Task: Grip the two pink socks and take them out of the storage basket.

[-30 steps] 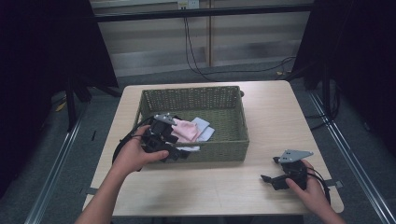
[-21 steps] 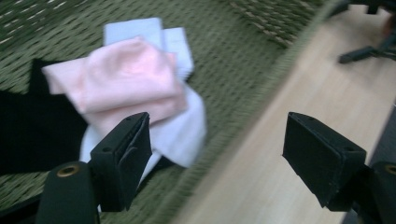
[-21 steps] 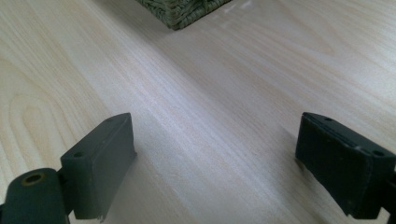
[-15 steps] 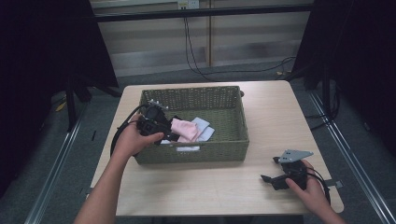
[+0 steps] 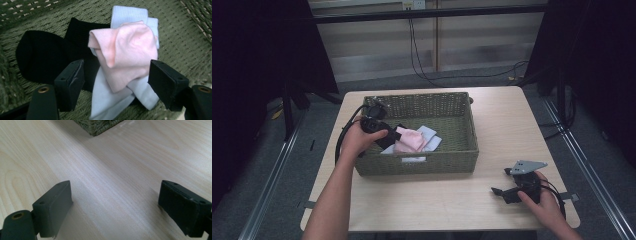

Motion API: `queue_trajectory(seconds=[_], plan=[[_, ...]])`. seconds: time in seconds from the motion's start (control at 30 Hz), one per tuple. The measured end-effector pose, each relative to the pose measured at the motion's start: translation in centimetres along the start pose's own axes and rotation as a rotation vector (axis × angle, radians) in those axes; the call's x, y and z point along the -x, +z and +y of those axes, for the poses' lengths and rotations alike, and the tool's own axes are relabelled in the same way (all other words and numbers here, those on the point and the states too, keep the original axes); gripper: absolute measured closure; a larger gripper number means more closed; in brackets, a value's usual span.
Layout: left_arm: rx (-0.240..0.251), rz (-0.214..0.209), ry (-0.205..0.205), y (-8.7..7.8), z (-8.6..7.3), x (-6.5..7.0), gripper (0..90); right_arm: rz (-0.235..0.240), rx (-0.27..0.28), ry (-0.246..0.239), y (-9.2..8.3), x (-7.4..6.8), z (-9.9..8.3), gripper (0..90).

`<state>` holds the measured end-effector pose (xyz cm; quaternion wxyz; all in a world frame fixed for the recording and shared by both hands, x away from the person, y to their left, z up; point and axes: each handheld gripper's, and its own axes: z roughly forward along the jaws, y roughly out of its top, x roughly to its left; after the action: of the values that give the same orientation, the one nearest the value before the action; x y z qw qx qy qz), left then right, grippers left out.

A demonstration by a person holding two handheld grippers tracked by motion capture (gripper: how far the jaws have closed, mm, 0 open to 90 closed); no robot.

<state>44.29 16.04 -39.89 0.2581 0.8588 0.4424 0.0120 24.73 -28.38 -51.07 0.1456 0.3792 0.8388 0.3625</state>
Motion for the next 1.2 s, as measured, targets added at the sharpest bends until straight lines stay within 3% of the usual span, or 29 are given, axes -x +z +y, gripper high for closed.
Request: queue_trajectory(seconds=[0.17,0.27,0.43,0.5,0.57,0.63,0.7,0.87,1.2], plan=[[-0.016,0.007,-0.009,1.3,1.0,-0.2,30.2,0.0,0.0,0.0,0.0,0.0,0.0,10.9],[-0.034,0.006,-0.008,2.0,1.4,-0.6,36.2,0.0,0.0,0.0,0.0,0.0,0.0,10.9],[-0.049,-0.016,-0.04,3.6,1.7,-1.2,38.3,-0.002,0.002,-0.002,0.0,0.0,0.0,10.9],[-0.065,-0.039,-0.028,3.9,1.9,-1.1,45.6,-0.002,0.002,-0.003,0.0,0.0,0.0,11.0],[-0.075,-0.042,-0.015,3.9,2.2,-0.8,60.4,-0.001,0.003,-0.005,0.0,0.0,0.0,11.0],[-0.121,-0.013,0.009,3.7,2.5,-0.5,74.5,-0.001,0.003,-0.005,0.0,0.0,0.0,11.0],[-0.135,-0.006,0.003,3.1,2.9,-0.1,85.6,-0.001,0.002,-0.003,0.0,0.0,0.0,11.0],[-0.12,-0.014,0.002,1.0,3.8,0.9,88.1,-0.001,0.003,-0.005,0.0,0.0,0.0,11.0],[-0.139,-0.065,0.007,-1.8,4.4,1.4,88.4,-0.001,0.003,-0.007,0.0,0.1,0.0,11.0]])
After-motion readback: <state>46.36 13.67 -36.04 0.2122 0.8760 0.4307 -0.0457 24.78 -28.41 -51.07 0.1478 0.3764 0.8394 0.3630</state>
